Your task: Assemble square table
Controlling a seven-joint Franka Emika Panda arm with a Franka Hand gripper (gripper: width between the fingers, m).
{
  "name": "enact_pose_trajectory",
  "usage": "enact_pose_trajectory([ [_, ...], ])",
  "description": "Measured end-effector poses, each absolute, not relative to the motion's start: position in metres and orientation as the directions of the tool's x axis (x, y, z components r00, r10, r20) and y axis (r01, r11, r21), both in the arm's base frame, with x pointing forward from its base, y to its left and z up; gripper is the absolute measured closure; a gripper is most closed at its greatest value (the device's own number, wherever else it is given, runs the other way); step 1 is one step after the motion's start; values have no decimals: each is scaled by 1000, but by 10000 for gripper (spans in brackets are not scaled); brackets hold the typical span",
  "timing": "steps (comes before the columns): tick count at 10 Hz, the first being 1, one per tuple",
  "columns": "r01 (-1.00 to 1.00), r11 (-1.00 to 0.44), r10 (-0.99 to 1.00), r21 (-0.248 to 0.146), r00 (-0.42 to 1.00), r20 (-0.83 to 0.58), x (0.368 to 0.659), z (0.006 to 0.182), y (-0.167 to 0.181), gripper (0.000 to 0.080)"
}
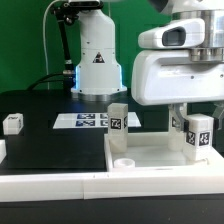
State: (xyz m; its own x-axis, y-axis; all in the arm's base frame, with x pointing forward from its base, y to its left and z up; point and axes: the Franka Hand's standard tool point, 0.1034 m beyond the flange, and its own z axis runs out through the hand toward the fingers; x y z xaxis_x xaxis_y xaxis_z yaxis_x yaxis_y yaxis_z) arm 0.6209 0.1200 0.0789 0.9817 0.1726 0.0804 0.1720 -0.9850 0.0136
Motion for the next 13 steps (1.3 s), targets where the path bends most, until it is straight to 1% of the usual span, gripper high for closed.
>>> enact_pose_trajectory([
  [1,172,-985,172,14,982,80,621,79,120,510],
  [5,104,-995,104,7,991,81,621,79,120,509],
  [6,23,-1000,23,-1,996,82,621,78,120,509],
  [7,-109,-994,-110,-20,990,87,621,78,119,509],
  [9,-277,-960,-279,-38,956,90,621,78,119,508],
  [11,-497,-865,-501,-65,861,92,621,77,120,508],
  [13,-651,-755,-656,-80,751,77,621,77,120,508],
])
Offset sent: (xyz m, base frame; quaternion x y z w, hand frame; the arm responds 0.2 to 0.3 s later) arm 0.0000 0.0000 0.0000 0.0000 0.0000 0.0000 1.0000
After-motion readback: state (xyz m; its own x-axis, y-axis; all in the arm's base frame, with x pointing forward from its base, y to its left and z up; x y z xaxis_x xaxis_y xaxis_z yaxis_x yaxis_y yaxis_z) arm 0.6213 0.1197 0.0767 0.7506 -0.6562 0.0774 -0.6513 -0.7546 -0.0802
